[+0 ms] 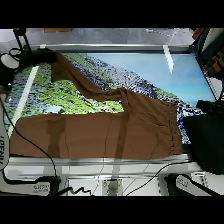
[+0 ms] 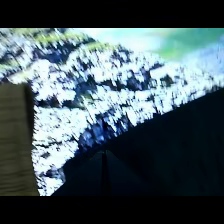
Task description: Fold the clothes and pants, and hang the long-sleeved shirts on hangers.
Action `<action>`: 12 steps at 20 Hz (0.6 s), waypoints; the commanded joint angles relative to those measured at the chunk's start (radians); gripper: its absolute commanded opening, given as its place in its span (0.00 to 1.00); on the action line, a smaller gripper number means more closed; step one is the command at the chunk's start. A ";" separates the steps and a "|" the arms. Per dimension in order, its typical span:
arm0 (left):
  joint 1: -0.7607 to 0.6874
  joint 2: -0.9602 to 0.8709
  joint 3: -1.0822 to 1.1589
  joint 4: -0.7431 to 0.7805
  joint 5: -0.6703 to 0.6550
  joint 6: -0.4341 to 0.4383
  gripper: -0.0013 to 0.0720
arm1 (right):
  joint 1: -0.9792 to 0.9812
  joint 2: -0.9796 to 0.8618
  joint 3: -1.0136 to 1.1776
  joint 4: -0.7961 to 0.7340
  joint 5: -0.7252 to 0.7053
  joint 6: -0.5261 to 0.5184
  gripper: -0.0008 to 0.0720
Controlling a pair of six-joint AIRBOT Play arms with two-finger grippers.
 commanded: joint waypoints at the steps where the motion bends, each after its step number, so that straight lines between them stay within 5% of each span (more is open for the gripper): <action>1: 0.057 0.016 0.001 0.217 -0.181 -0.042 0.03 | -0.056 -0.067 0.001 0.065 0.119 -0.067 0.05; 5: 0.113 0.024 0.007 0.514 -0.155 -0.319 0.03 | -0.056 -0.179 0.001 0.265 0.297 -0.266 0.05; 7: 0.124 0.034 0.008 0.514 -0.076 -0.336 0.04 | -0.056 -0.222 0.001 0.393 0.356 -0.382 0.05; 12: 0.113 0.110 0.008 0.514 0.253 -0.336 0.04 | -0.056 -0.259 0.001 0.509 0.346 -0.417 0.05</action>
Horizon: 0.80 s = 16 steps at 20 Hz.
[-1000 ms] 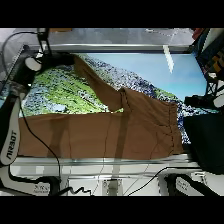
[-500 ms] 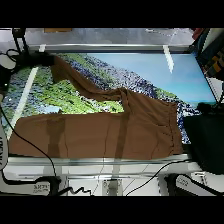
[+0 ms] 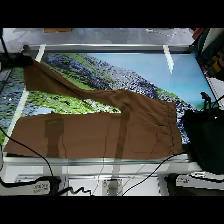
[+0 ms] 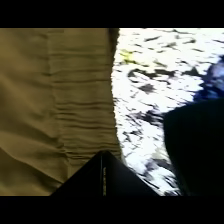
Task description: Fold the clothes and pants, and hang the long-sleeved shirts on hangers.
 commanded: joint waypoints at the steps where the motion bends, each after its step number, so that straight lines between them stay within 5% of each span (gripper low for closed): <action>1: -0.003 0.056 0.001 0.032 0.188 -0.027 0.04 | -0.001 -0.026 0.001 0.090 0.020 -0.054 0.07; 4: 0.003 0.109 0.001 0.033 0.041 -0.027 0.04 | -0.001 -0.026 0.001 0.084 -0.027 -0.004 0.64; 7: 0.041 0.104 -0.013 0.052 -0.285 -0.011 0.03 | -0.001 -0.027 0.001 0.072 -0.125 0.103 0.65; 10: 0.094 0.067 -0.102 0.063 -0.517 0.094 0.03 | -0.001 -0.067 0.027 0.087 -0.125 0.143 0.65; 16: 0.213 -0.036 -0.209 0.066 -0.559 0.119 0.03 | 0.030 -0.216 0.173 0.135 0.003 0.143 0.74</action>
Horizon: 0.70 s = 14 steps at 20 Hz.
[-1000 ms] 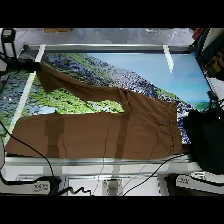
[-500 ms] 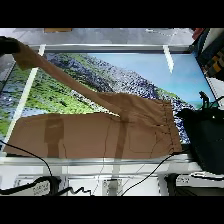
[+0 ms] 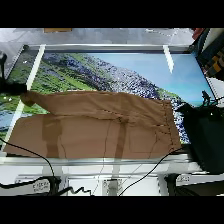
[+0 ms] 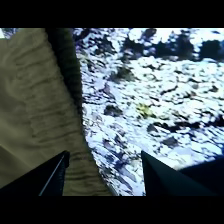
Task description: Fold the clothes and pants, and hang the long-sleeved shirts on hangers.
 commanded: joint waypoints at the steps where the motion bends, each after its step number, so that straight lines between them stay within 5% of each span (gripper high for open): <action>1: 0.058 -0.058 -0.031 0.003 -0.063 0.018 0.03 | 0.027 -0.096 0.106 0.022 0.101 0.010 0.74; 14: 0.063 -0.116 -0.032 0.001 -0.062 0.018 0.03 | 0.132 -0.327 0.352 -0.015 0.204 -0.019 0.74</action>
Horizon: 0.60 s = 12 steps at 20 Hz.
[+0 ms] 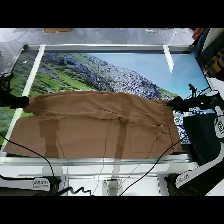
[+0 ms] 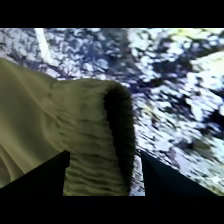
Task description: Fold the clothes and pants, and hang the long-sleeved shirts on hangers.
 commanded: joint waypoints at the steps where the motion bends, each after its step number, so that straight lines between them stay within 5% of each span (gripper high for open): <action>1: 0.001 -0.006 0.000 -0.006 -0.001 -0.002 0.03 | 0.035 -0.029 0.014 -0.019 0.003 -0.042 0.71; 3: 0.000 -0.009 0.000 -0.007 0.000 -0.003 0.03 | 0.071 -0.028 0.014 -0.003 -0.040 -0.104 0.52; 6: 0.001 -0.013 0.000 -0.007 0.018 -0.003 0.04 | 0.113 -0.010 0.014 -0.008 -0.185 -0.164 0.06; 12: -0.034 -0.011 0.060 -0.007 0.211 -0.003 0.03 | 0.053 0.082 0.014 -0.097 -0.361 -0.068 0.05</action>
